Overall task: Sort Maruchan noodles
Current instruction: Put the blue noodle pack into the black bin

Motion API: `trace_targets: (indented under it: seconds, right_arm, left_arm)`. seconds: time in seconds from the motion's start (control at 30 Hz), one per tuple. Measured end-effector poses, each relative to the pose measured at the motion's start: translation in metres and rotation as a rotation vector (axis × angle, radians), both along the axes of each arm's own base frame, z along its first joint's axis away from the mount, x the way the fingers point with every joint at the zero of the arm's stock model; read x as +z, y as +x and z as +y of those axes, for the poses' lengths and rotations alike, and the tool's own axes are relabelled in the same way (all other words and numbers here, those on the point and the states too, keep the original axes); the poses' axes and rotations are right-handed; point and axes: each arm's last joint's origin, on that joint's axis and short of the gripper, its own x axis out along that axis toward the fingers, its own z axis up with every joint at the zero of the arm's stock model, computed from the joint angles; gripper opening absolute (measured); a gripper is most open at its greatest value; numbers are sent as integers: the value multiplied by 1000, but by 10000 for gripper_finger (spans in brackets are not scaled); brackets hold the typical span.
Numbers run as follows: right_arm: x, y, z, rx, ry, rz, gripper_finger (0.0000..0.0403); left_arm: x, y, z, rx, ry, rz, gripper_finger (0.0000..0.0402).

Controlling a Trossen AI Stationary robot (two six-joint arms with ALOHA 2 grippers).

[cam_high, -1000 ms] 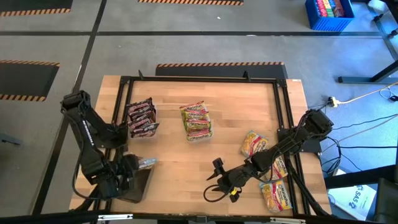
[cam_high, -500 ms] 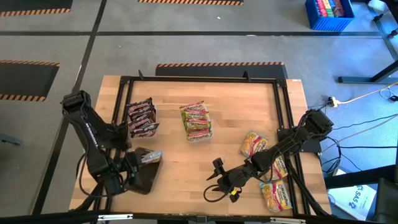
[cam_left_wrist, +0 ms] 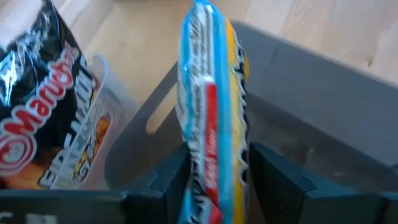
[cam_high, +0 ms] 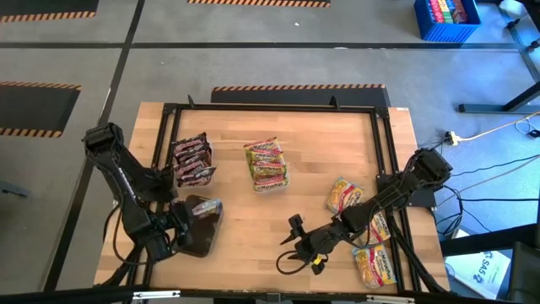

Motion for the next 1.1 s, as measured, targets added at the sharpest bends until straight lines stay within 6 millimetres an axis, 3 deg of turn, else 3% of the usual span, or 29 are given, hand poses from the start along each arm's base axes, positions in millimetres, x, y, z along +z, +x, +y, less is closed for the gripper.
trace_targets:
  seconds: [0.63,1.1]
  right_arm:
    - [1,0,0,0,5,-7,209]
    - [1,0,0,0,5,-7,209]
  left_arm:
    - [2,9,19,41,139,60,158]
    - [2,15,24,119,110,59,158]
